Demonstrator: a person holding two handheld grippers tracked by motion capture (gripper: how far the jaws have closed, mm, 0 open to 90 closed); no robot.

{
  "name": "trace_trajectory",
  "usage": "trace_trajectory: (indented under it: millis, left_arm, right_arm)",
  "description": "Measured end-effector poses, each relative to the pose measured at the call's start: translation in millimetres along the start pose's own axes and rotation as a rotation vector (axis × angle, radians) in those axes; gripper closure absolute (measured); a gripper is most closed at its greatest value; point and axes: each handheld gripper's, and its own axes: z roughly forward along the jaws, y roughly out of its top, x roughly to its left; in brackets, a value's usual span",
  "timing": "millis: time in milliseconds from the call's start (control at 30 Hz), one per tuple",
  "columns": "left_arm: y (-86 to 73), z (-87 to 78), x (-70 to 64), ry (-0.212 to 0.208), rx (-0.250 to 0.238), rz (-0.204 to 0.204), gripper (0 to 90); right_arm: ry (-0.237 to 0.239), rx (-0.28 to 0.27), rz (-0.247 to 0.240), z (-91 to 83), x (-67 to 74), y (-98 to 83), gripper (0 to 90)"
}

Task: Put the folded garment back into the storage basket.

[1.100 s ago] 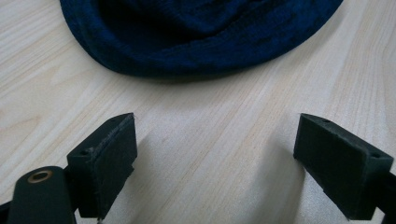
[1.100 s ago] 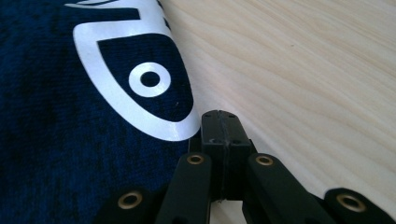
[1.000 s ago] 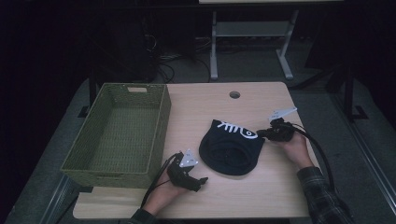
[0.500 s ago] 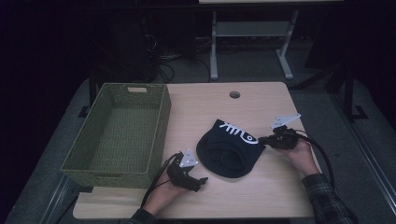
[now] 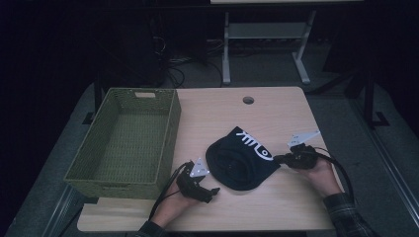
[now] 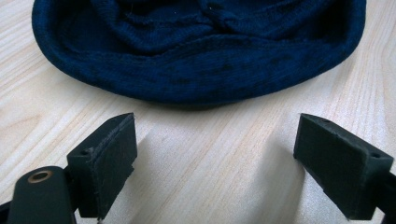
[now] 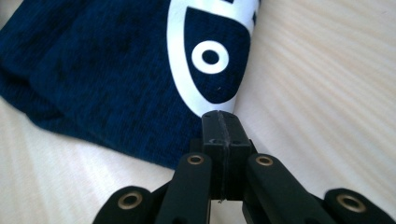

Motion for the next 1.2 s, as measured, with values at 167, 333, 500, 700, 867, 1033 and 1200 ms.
trace_trajectory:
  millis: [167, 333, 500, 700, 867, 1033, 1200]
  left_arm:
    - [0.1, -0.4, 0.4, -0.001, 0.005, 0.006, 12.4]
    - [0.0, -0.4, 0.3, -0.001, 0.005, 0.005, 12.4]
    - [-0.1, -0.6, 0.5, -0.002, 0.006, 0.007, 12.4]
    - [-0.1, -0.6, 0.6, -0.002, 0.006, 0.008, 12.4]
    - [-0.2, -0.4, 0.4, -0.002, 0.003, 0.004, 12.4]
    - [-0.2, -0.4, 0.3, -0.002, 0.002, 0.003, 12.4]
    - [-0.1, -0.4, 0.4, -0.002, 0.002, 0.004, 12.4]
  right_arm:
    - [0.012, 0.01, 0.007, -4.5, 10.6, -4.7, 90.0]
    - [-0.011, -0.003, -0.007, -7.8, 16.4, -5.3, 90.0]
    - [-0.049, -0.05, 0.026, -22.8, 22.3, -10.8, 85.8]
    - [-0.101, -0.088, 0.063, -39.9, 33.2, -30.1, 68.8]
    - [-0.159, -0.113, 0.098, -47.7, 42.6, -47.3, 50.3]
    - [-0.208, -0.109, 0.136, -46.9, 46.8, -64.9, 32.0]
    - [-0.247, -0.094, 0.134, -43.7, 48.9, -76.5, 21.0]
